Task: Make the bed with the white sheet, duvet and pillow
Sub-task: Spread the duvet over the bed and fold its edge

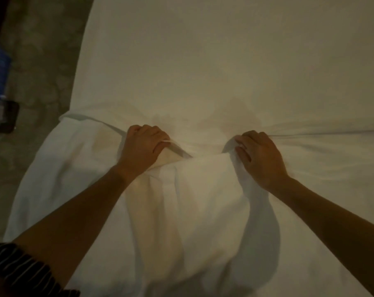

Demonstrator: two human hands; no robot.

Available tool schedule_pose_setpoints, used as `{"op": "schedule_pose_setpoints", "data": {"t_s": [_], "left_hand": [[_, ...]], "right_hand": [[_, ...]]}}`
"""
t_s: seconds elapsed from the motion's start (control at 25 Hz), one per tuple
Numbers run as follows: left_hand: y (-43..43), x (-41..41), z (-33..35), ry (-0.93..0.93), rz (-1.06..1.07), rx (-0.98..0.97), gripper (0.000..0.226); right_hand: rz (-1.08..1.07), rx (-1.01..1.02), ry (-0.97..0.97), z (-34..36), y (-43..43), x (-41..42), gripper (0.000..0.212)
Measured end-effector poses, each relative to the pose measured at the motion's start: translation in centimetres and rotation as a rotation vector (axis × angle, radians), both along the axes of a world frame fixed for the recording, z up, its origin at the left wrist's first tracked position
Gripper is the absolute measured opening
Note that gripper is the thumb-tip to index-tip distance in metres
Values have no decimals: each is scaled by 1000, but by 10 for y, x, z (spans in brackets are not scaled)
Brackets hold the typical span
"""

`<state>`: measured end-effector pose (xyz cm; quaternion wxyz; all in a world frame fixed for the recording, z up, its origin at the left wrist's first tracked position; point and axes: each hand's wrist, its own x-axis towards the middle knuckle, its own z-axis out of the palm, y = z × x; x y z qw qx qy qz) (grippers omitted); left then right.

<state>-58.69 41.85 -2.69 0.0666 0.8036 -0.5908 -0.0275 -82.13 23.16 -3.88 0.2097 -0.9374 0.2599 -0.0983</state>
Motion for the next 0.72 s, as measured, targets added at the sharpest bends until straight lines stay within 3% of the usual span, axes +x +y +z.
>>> {"op": "schedule_pose_setpoints", "data": {"t_s": [0.16,0.36,0.44,0.56,0.64,0.72], "left_hand": [[-29,13,3,-79,57,-73,20],[-95,72,21,-151,257,139,27],[-107,83,15,-71,271,179,30],[-88,90,5,102,286,181,32],[-64,94,2,57,276,174,27],[-39,99,3,-55,258,196,20]], "right_hand": [[72,60,52,13,-19,-1,27],[-327,261,-14,33,-74,59,15],[-409,314,40,32,-99,82,18],[-395,285,127,18,-98,89,16],[-384,198,109,18,-79,82,17],[-319,6,107,20,-54,72,31]]}}
